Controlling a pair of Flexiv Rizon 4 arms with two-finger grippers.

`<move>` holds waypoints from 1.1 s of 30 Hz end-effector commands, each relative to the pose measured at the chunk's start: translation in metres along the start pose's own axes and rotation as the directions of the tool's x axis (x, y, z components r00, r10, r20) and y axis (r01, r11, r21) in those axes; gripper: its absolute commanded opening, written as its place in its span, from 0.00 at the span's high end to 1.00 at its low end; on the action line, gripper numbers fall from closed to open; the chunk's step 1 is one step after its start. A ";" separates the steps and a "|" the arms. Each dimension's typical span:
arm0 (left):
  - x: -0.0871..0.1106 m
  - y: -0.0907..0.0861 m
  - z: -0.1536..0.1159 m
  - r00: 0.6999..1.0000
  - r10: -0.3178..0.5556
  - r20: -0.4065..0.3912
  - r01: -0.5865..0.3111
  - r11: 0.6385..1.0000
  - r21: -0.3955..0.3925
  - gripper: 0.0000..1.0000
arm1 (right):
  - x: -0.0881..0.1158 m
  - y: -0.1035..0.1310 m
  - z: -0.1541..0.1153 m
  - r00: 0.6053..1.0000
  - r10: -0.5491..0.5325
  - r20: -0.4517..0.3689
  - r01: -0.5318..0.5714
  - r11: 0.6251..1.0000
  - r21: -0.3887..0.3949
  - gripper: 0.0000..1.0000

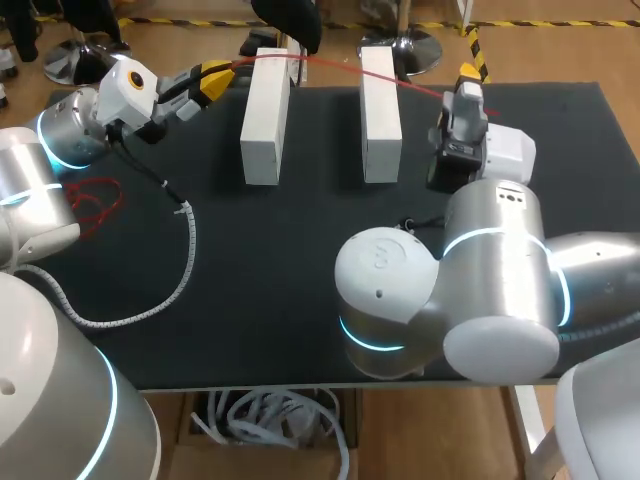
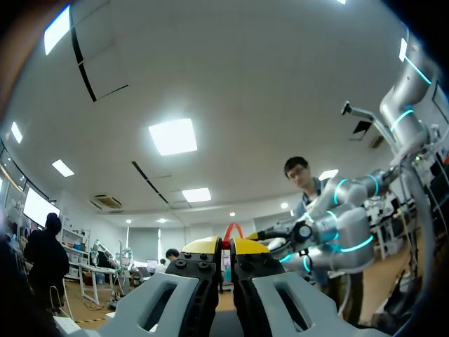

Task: Grab the tape and strap the tape.

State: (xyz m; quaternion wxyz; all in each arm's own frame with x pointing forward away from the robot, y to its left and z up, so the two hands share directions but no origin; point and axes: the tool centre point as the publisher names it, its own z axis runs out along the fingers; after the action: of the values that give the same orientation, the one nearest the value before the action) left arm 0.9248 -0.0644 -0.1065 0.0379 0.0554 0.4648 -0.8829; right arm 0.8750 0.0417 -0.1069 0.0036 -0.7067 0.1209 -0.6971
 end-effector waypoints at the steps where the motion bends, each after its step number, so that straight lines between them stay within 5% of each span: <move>1: 0.000 0.001 -0.001 1.000 0.001 -0.001 -0.001 1.000 0.003 1.00 | 0.002 0.000 0.002 1.000 -0.003 0.005 0.003 1.000 -0.004 0.64; 33: 0.000 0.001 -0.001 1.000 0.001 -0.001 -0.001 1.000 0.003 1.00 | 0.001 -0.007 0.008 1.000 -0.010 0.014 0.009 1.000 0.008 0.74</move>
State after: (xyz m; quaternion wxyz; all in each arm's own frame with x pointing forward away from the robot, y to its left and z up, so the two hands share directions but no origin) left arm 0.9248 -0.0644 -0.1065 0.0380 0.0554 0.4648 -0.8828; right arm 0.8835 0.0477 -0.1081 0.0044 -0.7099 0.1156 -0.6948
